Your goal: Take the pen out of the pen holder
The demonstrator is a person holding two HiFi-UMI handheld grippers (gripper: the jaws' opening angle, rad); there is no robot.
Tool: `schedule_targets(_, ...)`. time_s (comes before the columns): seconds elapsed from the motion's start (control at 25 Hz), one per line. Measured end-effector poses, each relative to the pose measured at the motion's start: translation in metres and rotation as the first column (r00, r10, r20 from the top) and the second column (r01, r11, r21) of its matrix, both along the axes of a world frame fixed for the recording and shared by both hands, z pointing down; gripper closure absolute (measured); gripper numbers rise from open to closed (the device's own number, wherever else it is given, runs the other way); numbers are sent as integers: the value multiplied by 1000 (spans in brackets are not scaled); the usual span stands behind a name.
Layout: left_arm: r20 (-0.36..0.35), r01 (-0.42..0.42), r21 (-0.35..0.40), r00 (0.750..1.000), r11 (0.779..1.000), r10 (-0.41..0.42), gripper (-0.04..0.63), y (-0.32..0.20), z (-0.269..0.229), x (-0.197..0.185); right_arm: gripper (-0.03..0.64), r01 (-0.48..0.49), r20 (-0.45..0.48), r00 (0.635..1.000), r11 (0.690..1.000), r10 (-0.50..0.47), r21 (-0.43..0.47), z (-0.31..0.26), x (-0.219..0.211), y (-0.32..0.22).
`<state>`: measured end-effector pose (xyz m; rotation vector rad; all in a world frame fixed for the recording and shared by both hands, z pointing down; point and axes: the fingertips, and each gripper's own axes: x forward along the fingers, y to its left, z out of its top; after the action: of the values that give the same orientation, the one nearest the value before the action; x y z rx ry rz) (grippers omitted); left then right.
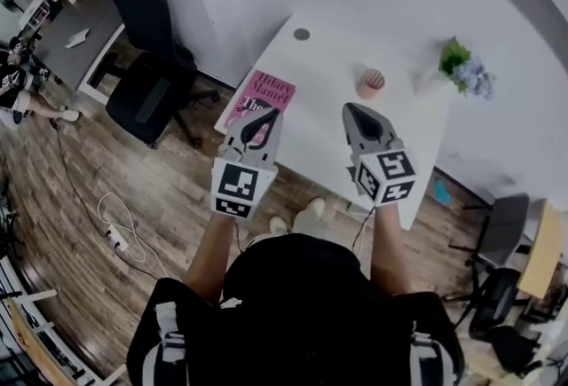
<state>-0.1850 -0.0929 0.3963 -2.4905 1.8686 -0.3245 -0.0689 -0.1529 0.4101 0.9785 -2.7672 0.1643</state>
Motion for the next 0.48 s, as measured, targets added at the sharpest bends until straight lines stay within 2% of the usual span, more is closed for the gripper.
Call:
schedule_targets(0.32, 5, -64, -6, 998, 998, 64, 574, -52, 5, 39, 581, -52, -14, 999, 999, 52, -8, 10, 37, -43)
schedule_targets(0.48, 38, -88, -14, 995, 996, 89, 574, -75, 7, 59, 581, -73, -8, 997, 997, 73, -37, 16, 55, -65)
